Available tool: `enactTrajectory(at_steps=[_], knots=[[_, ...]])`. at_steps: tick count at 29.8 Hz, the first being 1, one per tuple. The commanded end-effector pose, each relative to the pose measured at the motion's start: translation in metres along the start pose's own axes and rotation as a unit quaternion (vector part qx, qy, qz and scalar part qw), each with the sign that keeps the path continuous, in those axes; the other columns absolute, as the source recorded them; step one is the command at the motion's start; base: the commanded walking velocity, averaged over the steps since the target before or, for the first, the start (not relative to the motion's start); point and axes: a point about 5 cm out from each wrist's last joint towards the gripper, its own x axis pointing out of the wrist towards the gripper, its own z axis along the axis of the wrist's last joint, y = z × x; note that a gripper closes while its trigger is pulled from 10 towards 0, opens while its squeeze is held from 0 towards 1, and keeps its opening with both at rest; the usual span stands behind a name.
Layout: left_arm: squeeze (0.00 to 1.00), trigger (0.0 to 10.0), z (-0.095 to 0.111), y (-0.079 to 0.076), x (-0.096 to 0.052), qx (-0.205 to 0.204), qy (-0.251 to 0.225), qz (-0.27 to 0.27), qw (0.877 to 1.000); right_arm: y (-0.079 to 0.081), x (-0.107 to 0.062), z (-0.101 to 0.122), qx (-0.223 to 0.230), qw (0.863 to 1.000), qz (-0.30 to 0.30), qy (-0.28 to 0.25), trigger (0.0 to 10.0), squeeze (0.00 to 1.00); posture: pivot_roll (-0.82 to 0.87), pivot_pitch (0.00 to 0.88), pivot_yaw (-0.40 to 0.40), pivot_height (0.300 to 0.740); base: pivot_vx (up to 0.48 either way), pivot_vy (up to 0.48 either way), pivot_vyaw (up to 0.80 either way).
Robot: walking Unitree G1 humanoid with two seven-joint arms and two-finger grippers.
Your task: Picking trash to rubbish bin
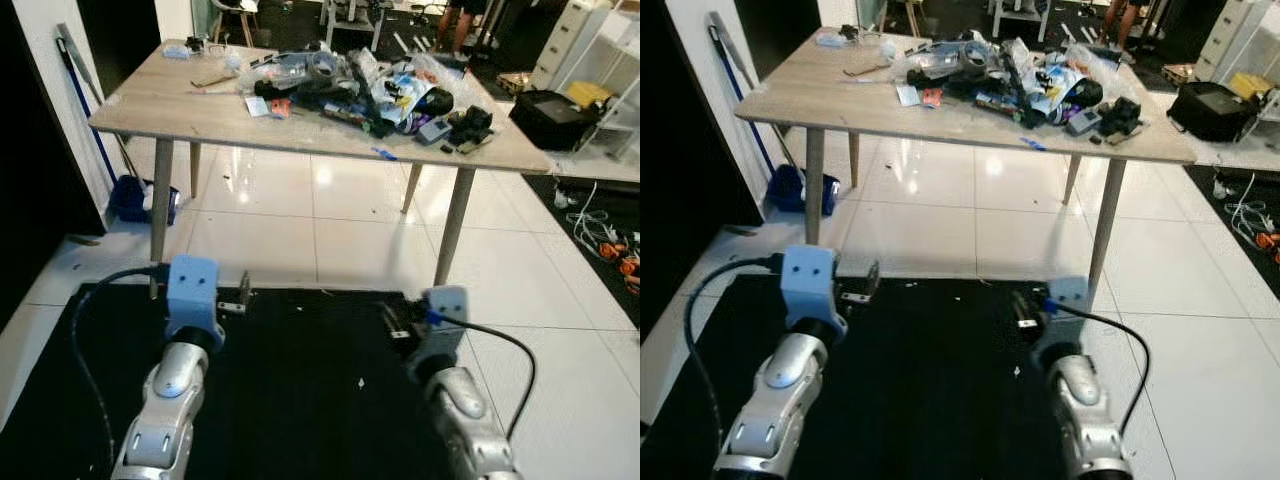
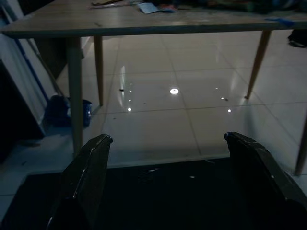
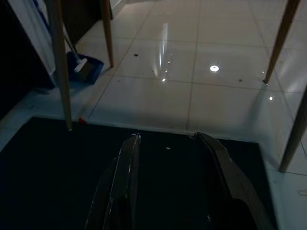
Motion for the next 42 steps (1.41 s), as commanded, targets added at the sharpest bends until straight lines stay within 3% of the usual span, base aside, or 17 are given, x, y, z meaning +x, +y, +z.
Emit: enactTrajectory(at_steps=[1, 42], knots=[[0.0, 10.0, -0.001, -0.002, -0.001, 0.004, 0.002, -0.005, 1.0, -0.007, -0.003, -0.001, -0.008, 1.0, -0.012, 0.002, 10.0, 0.0, -0.01, 0.09, -0.068, 0.74, 0.307, 0.0, 0.0], [0.0, 10.0, 0.002, 0.0, 0.002, 0.003, -0.002, -0.001, 1.0, -0.006, -0.002, 0.015, -0.012, 0.999, 0.001, -0.048, 10.0, 0.0, -0.01, 0.096, -0.071, 0.74, 0.309, 0.0, 0.0]])
